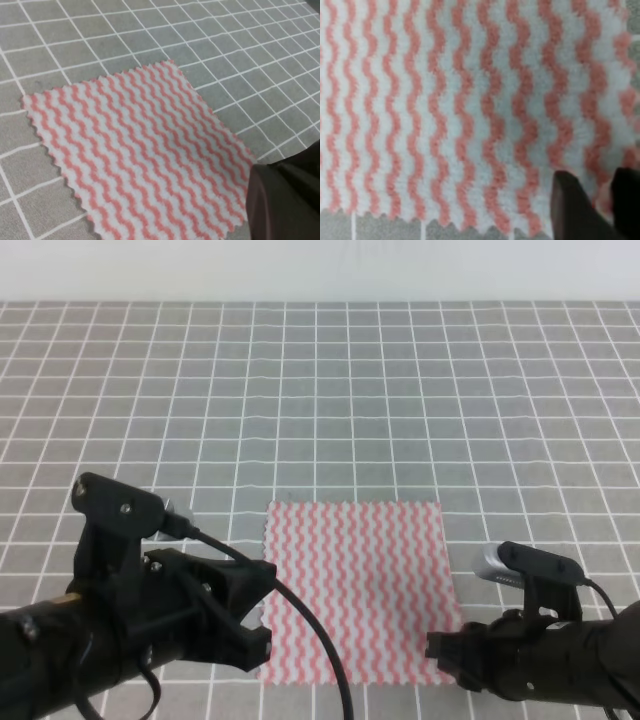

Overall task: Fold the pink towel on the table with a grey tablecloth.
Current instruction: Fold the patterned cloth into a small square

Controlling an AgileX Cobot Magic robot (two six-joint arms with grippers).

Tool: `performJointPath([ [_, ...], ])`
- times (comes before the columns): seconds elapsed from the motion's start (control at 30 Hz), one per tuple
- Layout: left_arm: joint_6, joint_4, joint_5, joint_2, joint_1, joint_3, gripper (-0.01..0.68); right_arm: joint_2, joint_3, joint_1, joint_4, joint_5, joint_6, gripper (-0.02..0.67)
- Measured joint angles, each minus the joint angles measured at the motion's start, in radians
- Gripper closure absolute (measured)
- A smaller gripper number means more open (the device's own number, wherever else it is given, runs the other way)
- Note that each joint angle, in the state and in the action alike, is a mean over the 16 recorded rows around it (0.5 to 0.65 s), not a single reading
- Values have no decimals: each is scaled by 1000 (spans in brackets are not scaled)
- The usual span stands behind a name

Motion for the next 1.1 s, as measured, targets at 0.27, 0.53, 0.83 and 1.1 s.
performJointPath([
  [0.27,40,1,1,-1,0,0,675,3,-7,0,-3,23,0,633],
  [0.53,159,5,-14,-2,0,0,675,-20,-33,0,-12,39,0,664],
  [0.83,349,7,-22,-1,0,0,659,-49,-76,0,-22,-15,-1,664],
  [1.1,442,7,21,5,0,0,513,-42,-105,0,-26,-84,-6,664],
])
